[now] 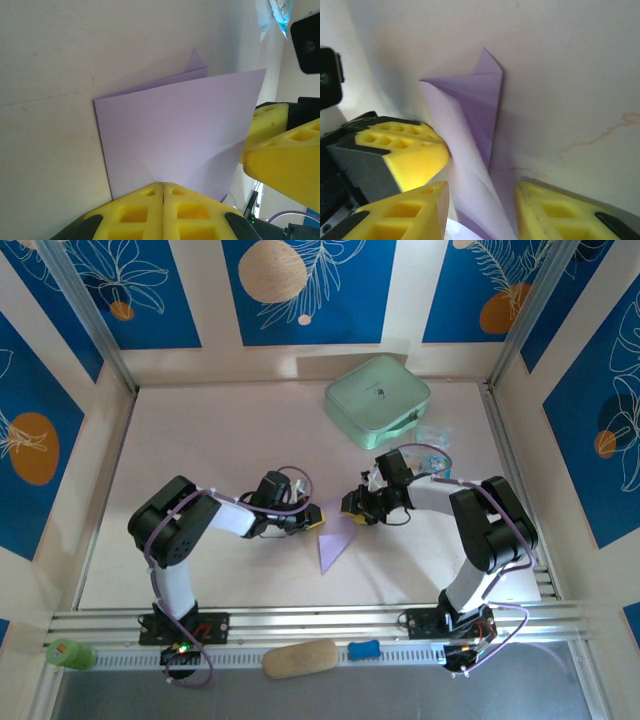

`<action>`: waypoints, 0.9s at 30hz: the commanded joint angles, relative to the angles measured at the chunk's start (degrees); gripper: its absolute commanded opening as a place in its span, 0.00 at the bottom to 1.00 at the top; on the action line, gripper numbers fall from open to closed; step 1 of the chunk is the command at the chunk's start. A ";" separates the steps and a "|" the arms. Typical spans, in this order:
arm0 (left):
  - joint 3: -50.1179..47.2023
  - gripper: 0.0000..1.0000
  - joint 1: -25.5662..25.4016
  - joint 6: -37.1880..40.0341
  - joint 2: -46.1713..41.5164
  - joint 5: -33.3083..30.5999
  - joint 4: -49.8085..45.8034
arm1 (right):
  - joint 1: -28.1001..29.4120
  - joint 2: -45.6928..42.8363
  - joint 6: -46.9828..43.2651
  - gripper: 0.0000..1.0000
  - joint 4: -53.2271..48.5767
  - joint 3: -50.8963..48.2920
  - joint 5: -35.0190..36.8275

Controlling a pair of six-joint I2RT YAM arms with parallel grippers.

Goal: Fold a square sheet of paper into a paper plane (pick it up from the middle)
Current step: Fold the wing for the fifth time at the center of the table.

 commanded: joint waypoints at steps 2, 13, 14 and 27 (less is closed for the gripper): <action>-1.40 0.00 0.54 0.46 1.41 0.67 -5.45 | -0.75 1.78 -3.66 0.38 1.10 1.41 -4.99; -1.51 0.00 0.55 0.53 0.78 0.55 -5.50 | -1.26 4.49 -6.54 0.33 0.64 3.23 -6.71; -1.51 0.00 0.56 0.58 0.69 0.59 -5.59 | -1.49 4.48 -6.47 0.32 0.65 3.09 -6.79; -0.82 0.00 0.60 1.49 -0.42 1.45 -5.67 | -2.33 5.05 -7.05 0.06 -0.97 3.67 -6.47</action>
